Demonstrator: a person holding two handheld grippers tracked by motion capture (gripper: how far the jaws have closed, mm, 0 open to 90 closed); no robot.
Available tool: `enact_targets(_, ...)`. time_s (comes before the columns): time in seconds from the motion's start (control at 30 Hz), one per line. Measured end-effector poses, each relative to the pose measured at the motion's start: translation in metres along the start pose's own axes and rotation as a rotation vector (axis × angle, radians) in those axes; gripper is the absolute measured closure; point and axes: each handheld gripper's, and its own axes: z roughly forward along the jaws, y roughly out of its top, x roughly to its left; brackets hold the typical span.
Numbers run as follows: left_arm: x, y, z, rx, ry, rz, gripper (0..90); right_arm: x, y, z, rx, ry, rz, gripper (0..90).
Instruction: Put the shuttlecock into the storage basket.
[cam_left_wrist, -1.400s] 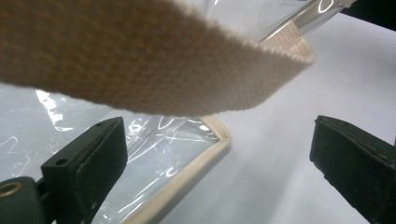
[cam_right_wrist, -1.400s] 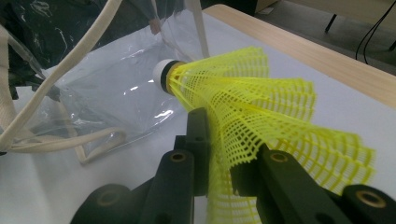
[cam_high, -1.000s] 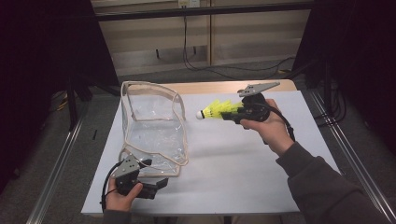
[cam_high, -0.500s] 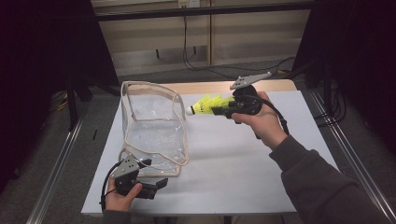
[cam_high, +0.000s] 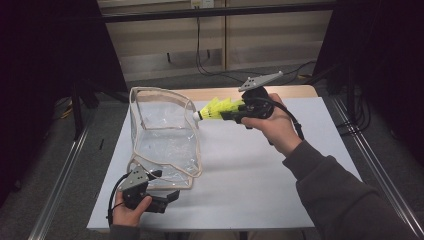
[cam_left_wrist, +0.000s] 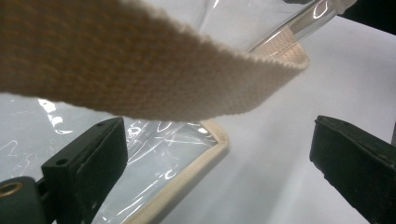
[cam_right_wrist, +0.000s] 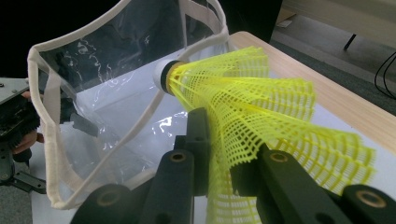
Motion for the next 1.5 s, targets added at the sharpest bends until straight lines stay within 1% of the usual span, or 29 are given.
enact_targets(0.23, 0.000, 0.000, 0.000, -0.007, -0.001, -0.006, 4.2, 0.005, 0.008, 0.003, 0.004, 0.009, -0.009, 79.8)
enact_targets(0.37, 0.000, 0.000, 0.000, -0.005, -0.002, -0.004, 4.2, 0.007, 0.011, 0.005, 0.002, 0.014, -0.014, 79.8)
enact_targets(0.5, 0.001, 0.001, 0.000, 0.000, -0.002, -0.003, 4.2, 0.008, 0.016, 0.008, 0.006, 0.009, -0.018, 79.8)
enact_targets(0.57, 0.001, 0.000, 0.001, -0.002, -0.007, -0.004, 4.2, 0.009, 0.017, 0.008, 0.003, 0.010, -0.016, 79.8)
enact_targets(0.73, 0.001, -0.001, 0.000, -0.002, -0.003, -0.003, 4.2, 0.011, 0.021, 0.012, 0.007, 0.014, -0.023, 79.8)
enact_targets(0.8, 0.000, -0.001, 0.000, -0.002, -0.004, -0.010, 4.1, 0.012, 0.022, 0.013, 0.006, 0.016, -0.026, 79.8)
enact_targets(1.0, 0.001, -0.001, -0.001, 0.001, -0.006, -0.009, 4.1, 0.017, 0.029, 0.018, 0.005, 0.023, -0.033, 79.8)
enact_targets(1.17, 0.001, -0.001, -0.001, -0.001, -0.005, -0.010, 4.1, 0.021, 0.033, 0.023, 0.006, 0.028, -0.037, 79.8)
enact_targets(1.33, 0.001, -0.001, -0.001, -0.003, -0.002, -0.008, 4.2, 0.025, 0.037, 0.029, 0.022, 0.028, -0.050, 79.8)
enact_targets(1.5, 0.001, -0.001, -0.001, -0.010, -0.007, -0.012, 4.2, 0.030, 0.041, 0.037, 0.023, 0.033, -0.058, 79.8)
